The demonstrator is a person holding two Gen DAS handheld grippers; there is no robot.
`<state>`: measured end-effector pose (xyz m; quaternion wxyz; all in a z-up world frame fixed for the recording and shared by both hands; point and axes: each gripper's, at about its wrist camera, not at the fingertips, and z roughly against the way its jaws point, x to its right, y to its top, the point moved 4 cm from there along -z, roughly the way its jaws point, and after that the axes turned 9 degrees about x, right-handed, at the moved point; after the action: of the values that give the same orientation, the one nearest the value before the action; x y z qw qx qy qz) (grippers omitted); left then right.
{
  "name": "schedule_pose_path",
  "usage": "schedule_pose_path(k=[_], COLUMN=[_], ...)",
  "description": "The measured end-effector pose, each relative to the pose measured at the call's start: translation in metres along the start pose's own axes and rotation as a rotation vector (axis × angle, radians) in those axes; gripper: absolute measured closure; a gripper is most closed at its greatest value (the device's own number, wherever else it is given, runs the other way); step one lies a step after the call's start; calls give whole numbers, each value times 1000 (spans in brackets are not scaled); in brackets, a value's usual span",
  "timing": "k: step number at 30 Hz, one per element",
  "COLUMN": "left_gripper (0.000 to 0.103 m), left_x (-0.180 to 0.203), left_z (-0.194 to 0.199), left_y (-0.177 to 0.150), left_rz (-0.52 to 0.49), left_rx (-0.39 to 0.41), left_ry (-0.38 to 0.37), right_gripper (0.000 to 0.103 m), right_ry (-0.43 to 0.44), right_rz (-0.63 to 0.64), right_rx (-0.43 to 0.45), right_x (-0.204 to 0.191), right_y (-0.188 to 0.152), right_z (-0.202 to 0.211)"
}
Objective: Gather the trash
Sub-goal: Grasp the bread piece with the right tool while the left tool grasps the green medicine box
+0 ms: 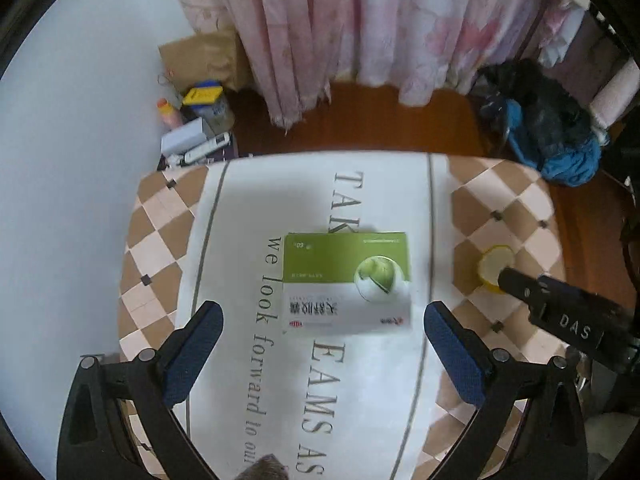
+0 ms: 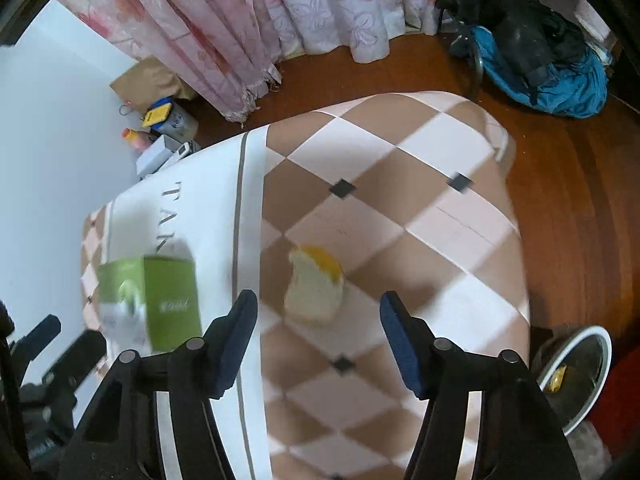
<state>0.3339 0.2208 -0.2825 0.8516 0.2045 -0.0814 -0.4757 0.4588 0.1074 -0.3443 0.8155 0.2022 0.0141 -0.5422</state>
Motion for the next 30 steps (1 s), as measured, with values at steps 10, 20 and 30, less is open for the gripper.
schedule_pose_path(k=[10,20,30], left_gripper=[0,44,6], left_x=[-3,13,19], left_z=[-37,-19,-47], left_y=[3,10,11], left_rz=[72,52,62], left_rx=[-79,0,-63], left_ry=[-63,-57,-148], right_gripper=[94,95,95], right_ry=[-14,17,-12], right_rz=[31,2,1], right_rx=[9,78,74], right_x=[6,32,47], right_y=[5,-6,-23], right_z=[-23,21,33])
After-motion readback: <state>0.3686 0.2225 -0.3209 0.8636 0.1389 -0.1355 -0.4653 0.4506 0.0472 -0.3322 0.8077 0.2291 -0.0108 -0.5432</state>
